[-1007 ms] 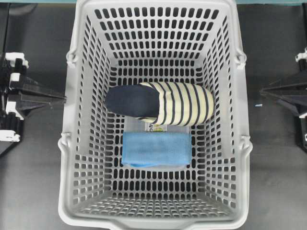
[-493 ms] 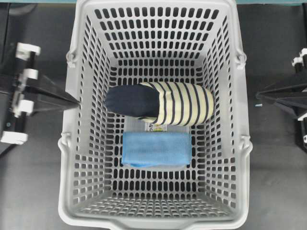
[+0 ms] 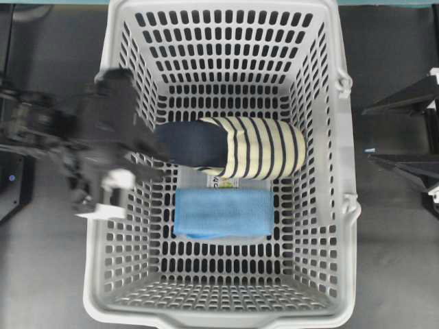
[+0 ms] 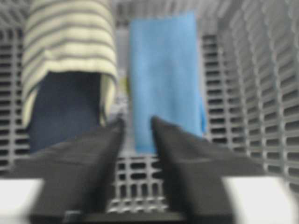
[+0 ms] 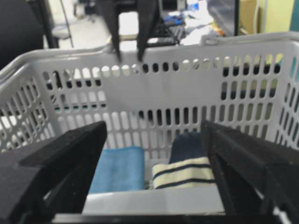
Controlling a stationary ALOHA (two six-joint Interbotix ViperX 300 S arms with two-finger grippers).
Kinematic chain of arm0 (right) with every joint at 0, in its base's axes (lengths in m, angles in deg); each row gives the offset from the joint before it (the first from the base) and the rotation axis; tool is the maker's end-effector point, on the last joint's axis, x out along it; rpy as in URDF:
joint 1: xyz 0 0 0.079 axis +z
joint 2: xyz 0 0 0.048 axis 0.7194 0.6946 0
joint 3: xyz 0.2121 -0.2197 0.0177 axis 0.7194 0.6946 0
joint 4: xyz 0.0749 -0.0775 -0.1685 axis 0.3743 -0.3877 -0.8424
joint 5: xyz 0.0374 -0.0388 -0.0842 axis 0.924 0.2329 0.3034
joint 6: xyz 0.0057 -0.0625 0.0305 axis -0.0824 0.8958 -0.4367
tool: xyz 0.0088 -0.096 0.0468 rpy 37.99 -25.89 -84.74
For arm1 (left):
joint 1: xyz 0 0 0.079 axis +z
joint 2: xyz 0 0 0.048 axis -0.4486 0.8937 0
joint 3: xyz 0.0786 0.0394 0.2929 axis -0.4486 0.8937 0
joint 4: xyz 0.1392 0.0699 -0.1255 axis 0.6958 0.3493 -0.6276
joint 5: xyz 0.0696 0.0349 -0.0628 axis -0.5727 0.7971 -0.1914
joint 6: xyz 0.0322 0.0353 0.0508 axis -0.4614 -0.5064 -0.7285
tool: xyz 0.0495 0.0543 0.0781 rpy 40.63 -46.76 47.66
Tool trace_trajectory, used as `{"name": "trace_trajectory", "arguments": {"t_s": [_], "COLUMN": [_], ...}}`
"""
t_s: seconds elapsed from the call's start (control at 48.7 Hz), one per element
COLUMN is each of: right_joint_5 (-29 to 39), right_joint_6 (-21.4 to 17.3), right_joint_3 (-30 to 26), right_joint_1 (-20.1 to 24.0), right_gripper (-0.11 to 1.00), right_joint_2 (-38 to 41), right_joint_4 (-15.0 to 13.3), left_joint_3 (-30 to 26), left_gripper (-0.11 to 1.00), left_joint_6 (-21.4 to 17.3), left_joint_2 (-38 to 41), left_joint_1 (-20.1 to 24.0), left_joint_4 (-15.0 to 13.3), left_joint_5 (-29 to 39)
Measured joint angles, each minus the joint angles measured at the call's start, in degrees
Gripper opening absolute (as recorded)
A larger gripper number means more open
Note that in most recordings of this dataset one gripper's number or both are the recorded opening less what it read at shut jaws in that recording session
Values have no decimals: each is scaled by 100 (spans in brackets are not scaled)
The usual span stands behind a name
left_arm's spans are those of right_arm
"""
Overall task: Pick up the blue cloth from the shopping basket with the left arm.
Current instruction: 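Lower the open left gripper into the basket onto the blue cloth, then close the left gripper on the blue cloth's edge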
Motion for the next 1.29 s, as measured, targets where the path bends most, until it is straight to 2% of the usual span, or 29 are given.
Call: {"name": "trace_trajectory", "arguments": {"t_s": [0.041,0.103,0.185,0.39,0.575,0.842,1.171,1.294], "right_joint_5": [0,0,0,9,0,9,0,0], "right_joint_6": [0,0,0,18,18,35,141,132], "right_joint_3": [-9,-9,-9,-9,-9,-9,-9,-9], "right_joint_1": [0,0,0,0,0,0,-9,-9], "right_gripper": [76,76,76,76,76,76,76,76], "right_joint_2": [9,0,9,0,9,0,0,0], "right_joint_4": [0,0,0,0,0,0,0,0], "left_joint_3": [-141,-343,-624,-1362,-1564,-1266,-1081,-1055], "left_gripper": [64,79,90,84,84,84,83,79], "left_joint_6": [0,-9,0,18,62,475,510,580], "left_joint_2": [255,598,1046,2004,2522,2786,2865,2892], "left_joint_1": [-35,-88,-149,-264,-325,-369,-369,-360], "left_joint_4": [0,0,0,0,0,0,0,0], "left_joint_5": [88,193,299,659,809,782,466,457]}}
